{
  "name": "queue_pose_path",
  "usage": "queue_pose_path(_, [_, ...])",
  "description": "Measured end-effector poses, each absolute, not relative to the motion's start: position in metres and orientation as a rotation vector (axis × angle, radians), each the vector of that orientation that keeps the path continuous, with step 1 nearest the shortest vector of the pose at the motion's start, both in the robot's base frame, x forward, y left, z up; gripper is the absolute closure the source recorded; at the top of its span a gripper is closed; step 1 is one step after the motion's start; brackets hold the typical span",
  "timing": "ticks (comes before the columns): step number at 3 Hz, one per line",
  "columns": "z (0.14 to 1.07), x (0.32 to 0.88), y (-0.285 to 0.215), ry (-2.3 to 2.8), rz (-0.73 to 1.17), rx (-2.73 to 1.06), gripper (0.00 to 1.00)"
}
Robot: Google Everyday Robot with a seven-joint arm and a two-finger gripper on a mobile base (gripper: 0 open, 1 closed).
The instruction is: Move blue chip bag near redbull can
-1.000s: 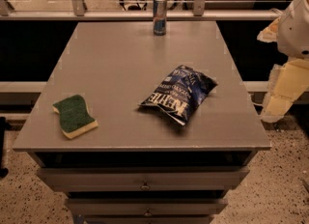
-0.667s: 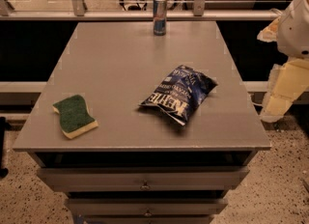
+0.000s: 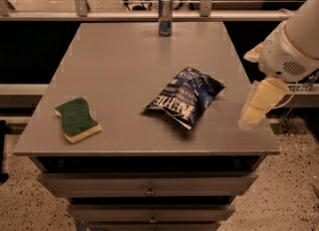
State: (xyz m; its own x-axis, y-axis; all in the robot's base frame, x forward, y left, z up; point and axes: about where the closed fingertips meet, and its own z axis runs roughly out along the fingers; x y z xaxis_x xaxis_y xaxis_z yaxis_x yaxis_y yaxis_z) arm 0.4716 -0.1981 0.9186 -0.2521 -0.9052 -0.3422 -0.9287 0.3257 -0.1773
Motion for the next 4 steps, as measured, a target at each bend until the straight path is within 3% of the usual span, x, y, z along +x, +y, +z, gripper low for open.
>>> queue_pose_path(3, [0.871, 0.531, -0.138, 2.153, 0.395, -1.452, 0.0])
queue_pose_path(4, [0.862, 0.536, -0.121, 2.154, 0.483, -1.419, 0.26])
